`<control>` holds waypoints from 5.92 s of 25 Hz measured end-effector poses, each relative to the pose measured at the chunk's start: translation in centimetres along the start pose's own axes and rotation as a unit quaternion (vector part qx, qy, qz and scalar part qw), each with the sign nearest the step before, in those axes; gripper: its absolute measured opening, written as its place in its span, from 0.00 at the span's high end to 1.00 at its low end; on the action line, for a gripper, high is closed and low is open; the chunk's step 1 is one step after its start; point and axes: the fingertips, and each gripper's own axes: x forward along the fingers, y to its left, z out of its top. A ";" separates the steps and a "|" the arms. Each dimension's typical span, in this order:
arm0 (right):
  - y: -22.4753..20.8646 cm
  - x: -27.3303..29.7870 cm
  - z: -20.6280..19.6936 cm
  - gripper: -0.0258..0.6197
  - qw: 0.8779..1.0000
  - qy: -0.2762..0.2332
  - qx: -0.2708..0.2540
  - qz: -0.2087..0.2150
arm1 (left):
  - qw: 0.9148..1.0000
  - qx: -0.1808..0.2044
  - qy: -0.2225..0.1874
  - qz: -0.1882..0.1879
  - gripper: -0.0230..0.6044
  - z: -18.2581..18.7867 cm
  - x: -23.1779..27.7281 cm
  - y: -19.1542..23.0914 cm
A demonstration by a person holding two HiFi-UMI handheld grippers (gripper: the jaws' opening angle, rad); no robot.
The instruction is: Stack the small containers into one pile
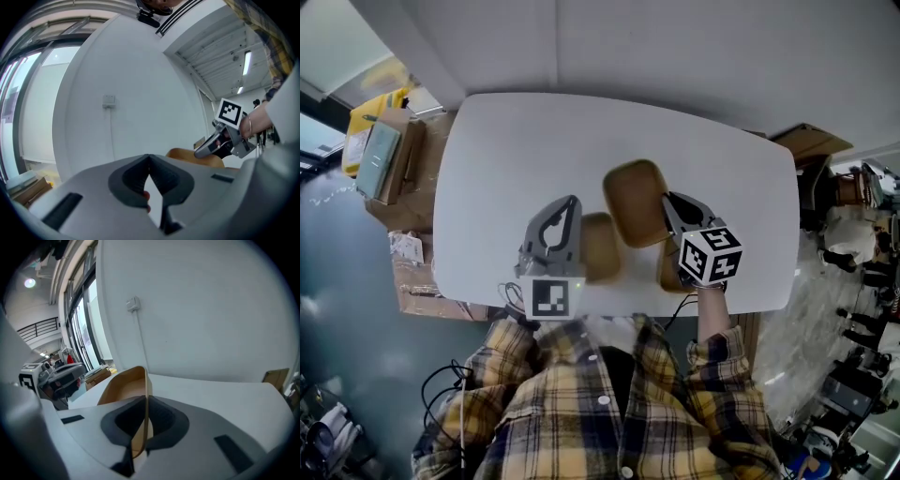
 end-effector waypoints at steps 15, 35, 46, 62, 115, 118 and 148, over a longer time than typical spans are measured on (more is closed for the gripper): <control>8.1 -0.5 -7.8 0.92 0.993 0.020 0.114 0.007 | 0.999 -0.006 0.021 -0.039 0.93 -2.3 1.0 0.5; 8.2 2.2 -14.0 0.91 0.987 0.075 0.117 -0.085 | 0.997 0.002 0.045 -0.063 0.93 -4.4 1.0 1.8; 8.1 3.0 -14.3 0.91 0.986 0.101 -0.009 -0.132 | 0.997 0.004 0.049 -0.062 0.93 -4.9 1.1 2.0; 7.9 3.6 -17.0 0.89 0.978 0.120 -0.076 -0.155 | 0.997 0.000 0.051 -0.052 0.93 -4.6 0.9 0.8; -8.9 -9.2 -19.1 0.91 0.954 0.068 0.250 -0.152 | 0.998 0.050 0.045 -0.019 0.93 -1.3 -1.0 -3.7; -8.1 -9.0 -16.3 0.92 0.956 0.040 0.257 -0.132 | 0.997 0.059 0.045 -0.017 0.93 -1.6 -1.3 -3.1; 7.5 0.9 -12.0 0.92 0.977 0.103 0.183 0.027 | 0.998 0.004 0.062 0.032 0.93 -4.6 -4.4 2.7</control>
